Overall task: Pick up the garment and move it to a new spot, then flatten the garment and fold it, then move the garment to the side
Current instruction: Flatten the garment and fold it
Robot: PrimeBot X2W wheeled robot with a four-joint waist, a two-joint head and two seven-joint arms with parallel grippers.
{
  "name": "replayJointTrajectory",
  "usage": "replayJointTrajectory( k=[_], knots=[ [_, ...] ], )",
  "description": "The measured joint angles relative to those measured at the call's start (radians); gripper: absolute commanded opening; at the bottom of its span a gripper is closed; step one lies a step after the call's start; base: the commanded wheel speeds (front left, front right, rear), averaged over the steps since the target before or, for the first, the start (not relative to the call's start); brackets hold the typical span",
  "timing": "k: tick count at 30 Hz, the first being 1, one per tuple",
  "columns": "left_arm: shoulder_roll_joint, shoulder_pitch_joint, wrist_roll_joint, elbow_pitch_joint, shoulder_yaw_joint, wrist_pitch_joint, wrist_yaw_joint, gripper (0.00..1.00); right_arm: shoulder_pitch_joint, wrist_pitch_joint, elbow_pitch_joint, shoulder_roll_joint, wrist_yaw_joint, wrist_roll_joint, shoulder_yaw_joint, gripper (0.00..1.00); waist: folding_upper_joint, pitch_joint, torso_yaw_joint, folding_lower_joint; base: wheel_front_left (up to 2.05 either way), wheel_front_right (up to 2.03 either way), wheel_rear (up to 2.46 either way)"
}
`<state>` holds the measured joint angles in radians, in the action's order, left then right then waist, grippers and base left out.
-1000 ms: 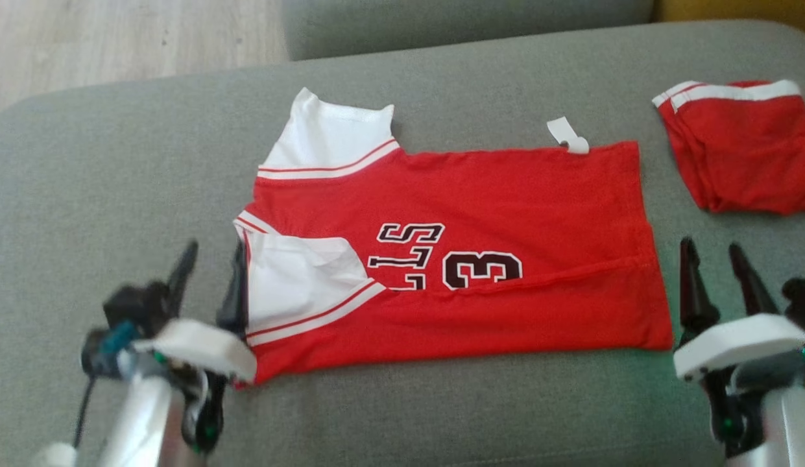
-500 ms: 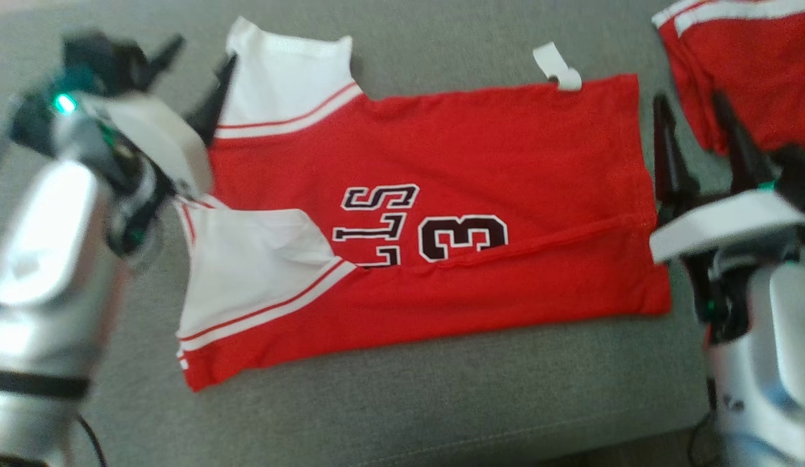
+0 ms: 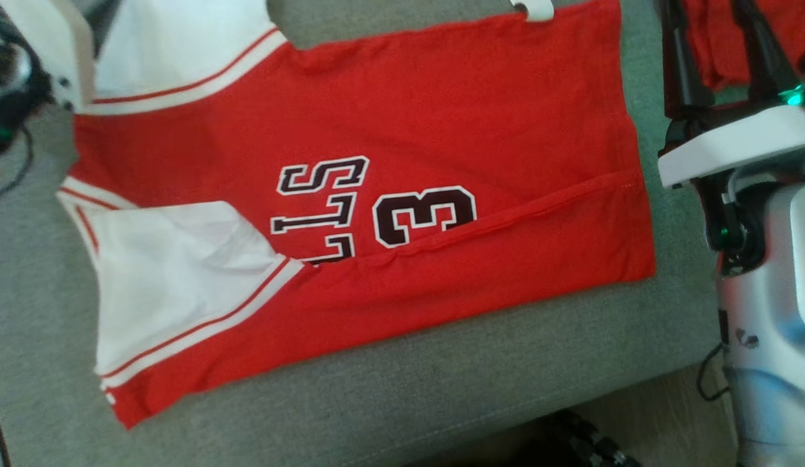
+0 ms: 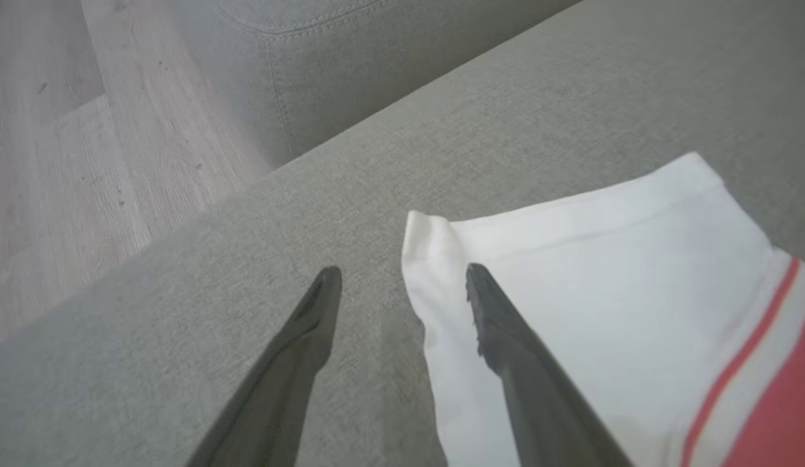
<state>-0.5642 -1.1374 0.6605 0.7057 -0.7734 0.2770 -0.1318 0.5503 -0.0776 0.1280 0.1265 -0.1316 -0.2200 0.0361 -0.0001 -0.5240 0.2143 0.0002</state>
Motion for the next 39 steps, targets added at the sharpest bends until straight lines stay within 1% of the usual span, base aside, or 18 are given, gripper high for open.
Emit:
replayJointTrajectory(
  k=[5, 12, 13, 14, 17, 20, 21, 25, 28, 32, 35, 39],
  knots=[
    [-0.004, -0.06, 0.053, 0.052, -0.065, -0.004, 0.0, 1.0, 0.015, 0.018, 0.012, 0.002, 0.0, 0.0, 0.01, 1.0, 0.0, -0.039, 0.027, 0.0, 0.0, 0.0, 0.0],
    [-0.004, -0.098, 0.108, 0.106, -0.151, -0.018, 0.0, 1.0, 0.015, 0.021, 0.032, 0.002, 0.0, 0.0, 0.015, 1.0, 0.0, -0.043, 0.038, -0.0002, 0.0, 0.0, 0.0],
    [-0.003, -0.1, 0.117, 0.109, -0.159, -0.018, 0.0, 0.95, 0.015, 0.021, 0.034, 0.002, 0.0, 0.0, 0.015, 1.0, 0.0, -0.042, 0.037, -0.0002, 0.0, 0.0, 0.0],
    [-0.003, -0.1, 0.129, 0.111, -0.165, -0.018, 0.0, 0.0, 0.016, 0.021, 0.035, 0.002, 0.0, 0.0, 0.015, 1.0, 0.0, -0.042, 0.037, -0.0002, 0.0, 0.0, 0.0],
    [0.007, -0.1, 0.16, 0.115, -0.19, -0.035, 0.0, 0.0, 0.02, 0.021, 0.045, 0.004, 0.0, 0.0, 0.012, 1.0, 0.0, -0.035, 0.03, -0.0002, 0.0, 0.0, 0.0],
    [0.017, -0.1, 0.16, 0.138, -0.213, -0.093, 0.0, 0.0, 0.025, 0.02, 0.055, 0.012, 0.0, 0.002, 0.007, 1.0, 0.0, -0.019, 0.019, -0.0002, 0.0, 0.0, 0.0],
    [0.017, -0.1, 0.16, 0.138, -0.213, -0.093, 0.0, 0.0, 0.025, 0.02, 0.055, 0.012, 0.0, 0.002, 0.007, 1.0, 0.0, -0.019, 0.019, -0.0002, 0.0, 0.0, 0.0],
    [0.04, -0.099, 0.16, 0.142, -0.217, -0.223, 0.0, 0.0, 0.035, 0.019, 0.066, 0.029, 0.0, 0.002, -0.003, 1.0, 0.0, 0.016, -0.007, -0.0002, 0.0, 0.0, 0.0],
    [0.071, -0.099, 0.16, 0.145, -0.217, -0.318, 0.0, 0.0, 0.035, 0.006, 0.079, 0.055, 0.0, -0.001, -0.007, 1.0, 0.0, 0.045, -0.039, -0.0002, 0.0, 0.0, 0.0],
    [0.099, -0.091, 0.16, 0.125, -0.227, -0.398, 0.0, 0.0, 0.035, -0.041, 0.121, 0.109, 0.0, -0.035, 0.03, 1.0, 0.0, 0.082, -0.094, -0.0002, 0.0, 0.0, 0.0],
    [0.103, -0.063, 0.16, 0.086, -0.246, -0.432, 0.0, 0.0, 0.035, -0.082, 0.18, 0.152, 0.0, -0.059, 0.05, 1.0, 0.0001, 0.108, -0.139, -0.0003, 0.0, 0.0, 0.0],
    [0.105, -0.014, 0.16, 0.021, -0.274, -0.442, 0.0, 0.0, 0.037, -0.14, 0.279, 0.208, 0.0, -0.084, 0.063, 1.0, 0.0, 0.131, -0.199, -0.0003, 0.0, 0.0, 0.0]
  ],
)
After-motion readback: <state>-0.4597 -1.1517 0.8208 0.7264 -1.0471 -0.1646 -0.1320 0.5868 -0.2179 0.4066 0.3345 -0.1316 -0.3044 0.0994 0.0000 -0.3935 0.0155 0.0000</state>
